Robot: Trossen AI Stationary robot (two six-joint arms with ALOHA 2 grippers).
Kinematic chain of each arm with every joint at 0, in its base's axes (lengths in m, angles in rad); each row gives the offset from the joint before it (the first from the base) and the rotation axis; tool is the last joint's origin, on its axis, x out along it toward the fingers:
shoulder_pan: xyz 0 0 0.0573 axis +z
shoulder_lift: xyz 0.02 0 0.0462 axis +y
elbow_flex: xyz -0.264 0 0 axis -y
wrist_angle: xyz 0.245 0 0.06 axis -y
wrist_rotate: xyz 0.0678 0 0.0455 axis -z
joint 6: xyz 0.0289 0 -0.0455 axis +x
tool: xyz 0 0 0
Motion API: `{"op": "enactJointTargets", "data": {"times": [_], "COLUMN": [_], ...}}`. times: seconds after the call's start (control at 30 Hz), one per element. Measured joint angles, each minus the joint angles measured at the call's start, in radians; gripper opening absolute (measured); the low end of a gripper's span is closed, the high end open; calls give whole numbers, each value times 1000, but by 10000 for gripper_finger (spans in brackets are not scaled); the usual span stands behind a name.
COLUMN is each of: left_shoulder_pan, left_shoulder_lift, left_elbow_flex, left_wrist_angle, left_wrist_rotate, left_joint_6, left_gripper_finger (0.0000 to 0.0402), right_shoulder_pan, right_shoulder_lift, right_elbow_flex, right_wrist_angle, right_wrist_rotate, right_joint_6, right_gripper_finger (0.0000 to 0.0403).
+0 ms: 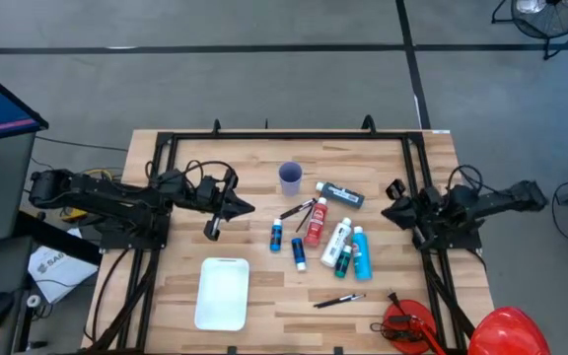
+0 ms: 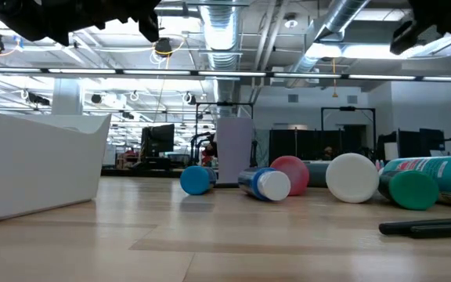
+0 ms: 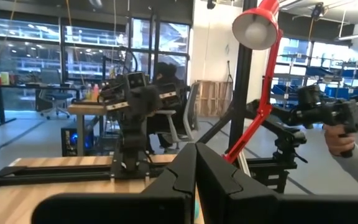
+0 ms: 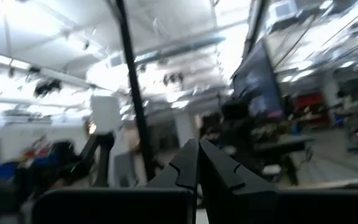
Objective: Pick & Place Paint Supplies
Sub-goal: Put the silver paint brush into the violet cup
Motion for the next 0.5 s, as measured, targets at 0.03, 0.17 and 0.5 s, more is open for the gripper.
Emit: {"op": "enactJointTargets", "data": {"times": [0.03,0.17,0.5], "left_shoulder_pan": [0,0,1], "left_shoulder_lift": [0,0,0], "left_elbow_flex": [0,0,0], "left_wrist_angle": [-1,-15,-49], "left_wrist_rotate": [0,-1,-4], "left_joint_6": [0,1,34], "left_gripper_finger": [1,1,1], "right_shoulder_pan": [21,111,247], "right_shoulder_lift": [33,177,511], "right_elbow_flex": [9,58,195], "right_wrist_angle": [0,4,-8], "right_wrist_rotate": [0,0,8], "right_joint_6": [0,27,-17], "right_gripper_finger": [6,6,6]}}
